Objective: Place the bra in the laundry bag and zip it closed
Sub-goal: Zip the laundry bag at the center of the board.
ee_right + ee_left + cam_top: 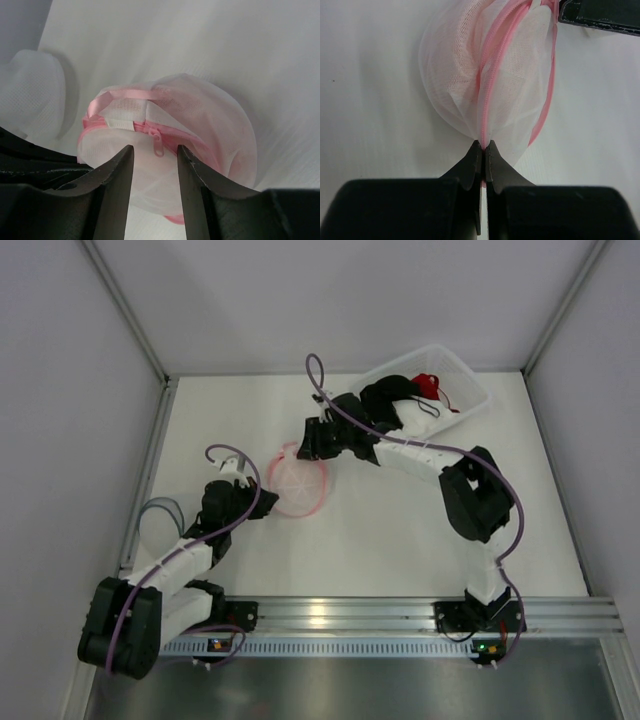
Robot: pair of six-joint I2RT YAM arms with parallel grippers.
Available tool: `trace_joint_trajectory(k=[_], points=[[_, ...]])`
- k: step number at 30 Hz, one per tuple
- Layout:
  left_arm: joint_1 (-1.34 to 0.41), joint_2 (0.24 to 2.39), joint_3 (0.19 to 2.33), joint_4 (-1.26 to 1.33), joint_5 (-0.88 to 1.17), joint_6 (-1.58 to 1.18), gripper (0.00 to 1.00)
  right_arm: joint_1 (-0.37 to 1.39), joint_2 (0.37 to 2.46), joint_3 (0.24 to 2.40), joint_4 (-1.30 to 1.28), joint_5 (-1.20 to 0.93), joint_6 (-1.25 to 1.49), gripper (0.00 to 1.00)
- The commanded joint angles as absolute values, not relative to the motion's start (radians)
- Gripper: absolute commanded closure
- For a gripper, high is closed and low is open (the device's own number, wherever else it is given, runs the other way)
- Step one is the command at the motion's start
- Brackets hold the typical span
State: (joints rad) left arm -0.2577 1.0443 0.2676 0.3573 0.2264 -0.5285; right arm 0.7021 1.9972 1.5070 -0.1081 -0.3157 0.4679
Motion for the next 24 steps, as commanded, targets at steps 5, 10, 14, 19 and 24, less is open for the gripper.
trace_joint_trajectory(k=[5, 10, 14, 19, 24], points=[[-0.259, 1.061, 0.291, 0.360, 0.224, -0.502, 1.00, 0.730, 2.031, 1.580, -0.109, -0.308, 0.446, 0.61], [-0.259, 1.062, 0.288, 0.359, 0.221, -0.495, 1.00, 0.735, 2.043, 1.611, -0.120, -0.292, 0.437, 0.72], [-0.259, 1.062, 0.288, 0.360, 0.221, -0.483, 1.00, 0.742, 2.069, 1.637, -0.135, -0.279, 0.429, 0.74], [-0.259, 1.065, 0.290, 0.359, 0.222, -0.476, 1.00, 0.747, 2.082, 1.664, -0.144, -0.282, 0.428, 0.83], [-0.259, 1.066, 0.293, 0.359, 0.219, -0.471, 1.00, 0.755, 2.082, 1.677, -0.150, -0.279, 0.419, 0.96]])
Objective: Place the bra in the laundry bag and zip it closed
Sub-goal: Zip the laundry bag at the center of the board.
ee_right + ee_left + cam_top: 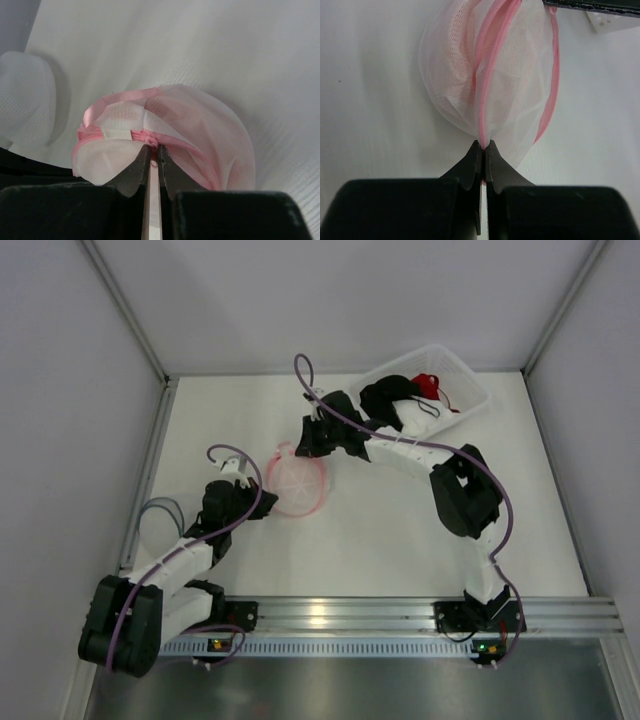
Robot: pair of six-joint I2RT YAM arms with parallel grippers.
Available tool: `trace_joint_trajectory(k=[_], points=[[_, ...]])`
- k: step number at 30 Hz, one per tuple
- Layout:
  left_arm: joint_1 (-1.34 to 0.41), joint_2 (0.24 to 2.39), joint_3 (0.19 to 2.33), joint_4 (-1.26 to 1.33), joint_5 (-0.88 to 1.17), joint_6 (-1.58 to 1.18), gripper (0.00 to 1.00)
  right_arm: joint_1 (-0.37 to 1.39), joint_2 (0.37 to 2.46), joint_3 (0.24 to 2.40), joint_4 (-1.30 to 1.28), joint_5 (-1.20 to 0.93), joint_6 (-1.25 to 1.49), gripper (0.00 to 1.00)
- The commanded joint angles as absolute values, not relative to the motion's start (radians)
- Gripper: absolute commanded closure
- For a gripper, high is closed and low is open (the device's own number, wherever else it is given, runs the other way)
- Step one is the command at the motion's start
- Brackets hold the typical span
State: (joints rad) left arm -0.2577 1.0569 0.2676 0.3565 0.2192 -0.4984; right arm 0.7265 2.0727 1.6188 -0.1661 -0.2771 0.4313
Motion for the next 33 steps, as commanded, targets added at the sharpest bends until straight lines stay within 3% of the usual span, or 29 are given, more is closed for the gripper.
trace_joint_trajectory(k=[1, 12, 13, 15, 16, 18, 26, 33], points=[[-0.259, 1.066, 0.293, 0.359, 0.216, -0.471, 1.00, 0.756, 2.079, 1.677, -0.152, -0.275, 0.416, 1.00], [-0.259, 1.032, 0.322, 0.296, 0.172, -0.471, 0.98, 0.755, 2.045, 1.709, -0.294, -0.129, 0.229, 1.00], [-0.259, 1.031, 0.334, 0.275, 0.166, -0.471, 0.75, 0.753, 2.040, 1.707, -0.293, -0.130, 0.215, 1.00], [-0.259, 1.026, 0.402, 0.171, 0.138, -0.459, 0.60, 0.752, 2.037, 1.703, -0.293, -0.156, 0.193, 1.00], [-0.258, 1.020, 0.428, 0.132, 0.120, -0.451, 0.36, 0.752, 2.034, 1.698, -0.290, -0.166, 0.192, 1.00], [-0.259, 0.986, 0.500, 0.042, 0.058, -0.440, 0.21, 0.752, 2.029, 1.686, -0.282, -0.190, 0.192, 1.00], [-0.259, 0.992, 0.646, 0.126, -0.042, -0.279, 0.18, 0.739, 1.974, 1.614, -0.189, -0.320, 0.189, 1.00], [-0.258, 1.261, 0.770, 0.212, 0.287, -0.106, 0.23, 0.686, 1.954, 1.588, -0.127, -0.471, 0.215, 1.00]])
